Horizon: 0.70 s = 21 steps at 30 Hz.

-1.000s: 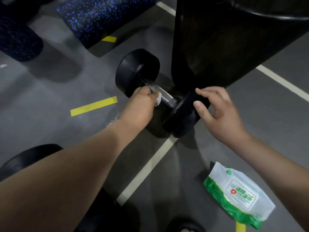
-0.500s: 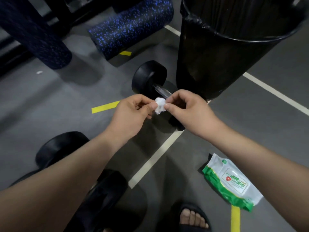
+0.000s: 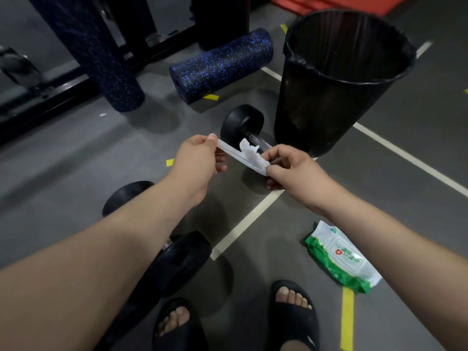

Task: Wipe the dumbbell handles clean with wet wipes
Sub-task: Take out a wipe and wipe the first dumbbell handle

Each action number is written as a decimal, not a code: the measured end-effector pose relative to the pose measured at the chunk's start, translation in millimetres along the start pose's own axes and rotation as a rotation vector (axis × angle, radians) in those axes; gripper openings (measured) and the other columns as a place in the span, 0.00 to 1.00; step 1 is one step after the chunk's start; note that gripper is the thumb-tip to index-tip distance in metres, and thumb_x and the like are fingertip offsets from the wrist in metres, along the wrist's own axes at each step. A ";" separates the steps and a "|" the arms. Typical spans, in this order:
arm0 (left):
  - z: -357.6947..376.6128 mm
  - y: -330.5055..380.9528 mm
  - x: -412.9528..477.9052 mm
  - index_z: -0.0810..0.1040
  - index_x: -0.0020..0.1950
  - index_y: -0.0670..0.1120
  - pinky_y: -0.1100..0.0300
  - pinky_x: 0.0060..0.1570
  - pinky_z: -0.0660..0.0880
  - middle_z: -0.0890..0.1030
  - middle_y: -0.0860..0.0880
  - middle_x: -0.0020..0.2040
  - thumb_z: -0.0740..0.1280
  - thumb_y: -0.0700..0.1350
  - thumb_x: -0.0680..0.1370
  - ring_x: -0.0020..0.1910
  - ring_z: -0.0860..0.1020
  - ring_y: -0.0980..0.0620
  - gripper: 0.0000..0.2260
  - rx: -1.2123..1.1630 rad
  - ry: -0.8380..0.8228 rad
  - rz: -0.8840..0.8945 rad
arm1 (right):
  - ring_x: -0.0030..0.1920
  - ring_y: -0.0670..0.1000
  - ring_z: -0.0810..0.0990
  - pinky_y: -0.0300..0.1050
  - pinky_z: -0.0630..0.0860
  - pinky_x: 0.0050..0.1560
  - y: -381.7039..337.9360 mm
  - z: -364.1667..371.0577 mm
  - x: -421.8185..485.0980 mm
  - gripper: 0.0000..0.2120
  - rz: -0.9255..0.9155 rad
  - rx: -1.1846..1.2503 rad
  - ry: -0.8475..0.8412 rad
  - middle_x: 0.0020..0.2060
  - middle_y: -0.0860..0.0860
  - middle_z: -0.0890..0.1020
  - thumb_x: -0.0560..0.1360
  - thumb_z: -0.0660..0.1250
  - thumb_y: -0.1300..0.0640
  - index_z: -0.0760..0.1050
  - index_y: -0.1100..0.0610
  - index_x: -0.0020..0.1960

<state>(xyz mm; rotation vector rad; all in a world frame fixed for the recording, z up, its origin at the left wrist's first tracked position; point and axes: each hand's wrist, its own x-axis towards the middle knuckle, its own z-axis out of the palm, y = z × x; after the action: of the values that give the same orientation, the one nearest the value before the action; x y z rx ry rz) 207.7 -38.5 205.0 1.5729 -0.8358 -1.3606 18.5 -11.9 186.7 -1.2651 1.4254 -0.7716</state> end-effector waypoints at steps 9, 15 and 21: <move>-15.1 42.6 -47.7 0.72 0.47 0.44 0.48 0.45 0.83 0.83 0.42 0.42 0.56 0.44 0.86 0.46 0.84 0.41 0.11 -0.039 -0.211 0.014 | 0.36 0.58 0.77 0.54 0.73 0.43 -47.2 10.0 -32.5 0.15 0.079 0.105 -0.080 0.35 0.58 0.78 0.77 0.72 0.47 0.79 0.60 0.47; -29.5 52.9 -60.5 0.72 0.44 0.46 0.50 0.46 0.80 0.80 0.46 0.39 0.57 0.43 0.86 0.42 0.80 0.46 0.12 -0.142 -0.134 -0.008 | 0.41 0.50 0.78 0.42 0.82 0.44 -82.0 -6.7 -47.7 0.05 0.284 0.339 -0.065 0.41 0.51 0.76 0.80 0.67 0.53 0.77 0.54 0.50; -28.2 64.5 -84.6 0.74 0.45 0.44 0.46 0.53 0.78 0.78 0.45 0.40 0.59 0.40 0.85 0.41 0.78 0.48 0.10 -0.283 -0.087 -0.087 | 0.46 0.53 0.82 0.48 0.83 0.51 -112.1 -6.6 -55.0 0.09 0.343 0.398 0.046 0.49 0.57 0.81 0.82 0.60 0.64 0.78 0.59 0.56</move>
<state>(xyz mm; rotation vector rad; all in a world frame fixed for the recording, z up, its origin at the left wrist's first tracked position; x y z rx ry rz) 223.7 17.2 298.5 1.3502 -0.6005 -1.5457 40.3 12.9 307.2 -0.6820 1.3917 -0.8003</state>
